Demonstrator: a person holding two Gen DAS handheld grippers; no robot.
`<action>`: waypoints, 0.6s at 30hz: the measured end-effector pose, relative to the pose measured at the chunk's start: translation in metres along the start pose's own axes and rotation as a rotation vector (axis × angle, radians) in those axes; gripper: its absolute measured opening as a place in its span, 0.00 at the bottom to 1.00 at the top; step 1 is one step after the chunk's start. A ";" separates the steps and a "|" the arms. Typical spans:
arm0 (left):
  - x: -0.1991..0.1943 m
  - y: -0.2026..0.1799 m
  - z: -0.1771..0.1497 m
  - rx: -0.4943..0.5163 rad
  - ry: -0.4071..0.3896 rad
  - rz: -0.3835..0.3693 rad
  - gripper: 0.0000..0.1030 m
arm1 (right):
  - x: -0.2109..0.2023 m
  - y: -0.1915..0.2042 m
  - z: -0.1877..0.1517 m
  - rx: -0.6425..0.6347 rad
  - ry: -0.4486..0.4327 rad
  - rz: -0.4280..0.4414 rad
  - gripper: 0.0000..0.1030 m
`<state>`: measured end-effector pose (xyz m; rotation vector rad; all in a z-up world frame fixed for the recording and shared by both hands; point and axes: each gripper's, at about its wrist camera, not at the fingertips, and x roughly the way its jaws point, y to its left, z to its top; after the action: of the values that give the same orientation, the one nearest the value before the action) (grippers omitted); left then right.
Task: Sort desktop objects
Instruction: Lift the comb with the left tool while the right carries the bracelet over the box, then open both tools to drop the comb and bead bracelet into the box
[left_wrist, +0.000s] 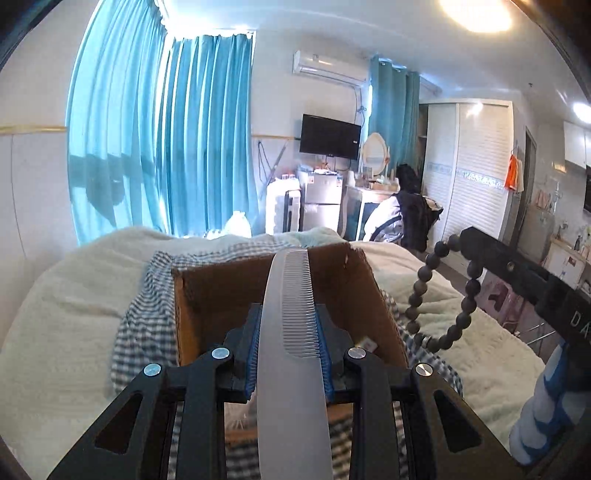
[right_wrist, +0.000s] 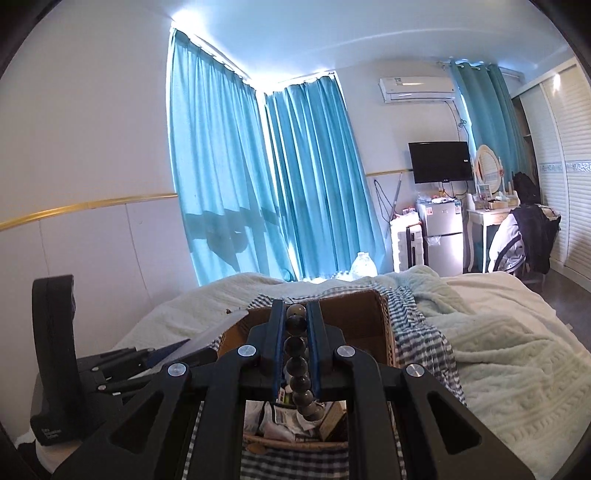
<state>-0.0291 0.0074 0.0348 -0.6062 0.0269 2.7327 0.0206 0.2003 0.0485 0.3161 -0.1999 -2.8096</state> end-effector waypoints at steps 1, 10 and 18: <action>0.002 0.001 0.003 0.003 -0.007 0.002 0.25 | 0.004 -0.001 0.001 -0.002 0.001 0.000 0.10; 0.048 0.013 0.021 0.010 -0.018 -0.003 0.26 | 0.062 -0.011 -0.003 -0.033 0.049 -0.019 0.10; 0.107 0.028 0.004 -0.018 0.055 0.011 0.26 | 0.116 -0.030 -0.027 -0.033 0.134 -0.040 0.10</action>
<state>-0.1309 0.0156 -0.0069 -0.6881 0.0197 2.7289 -0.0897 0.1895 -0.0057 0.5044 -0.1182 -2.8143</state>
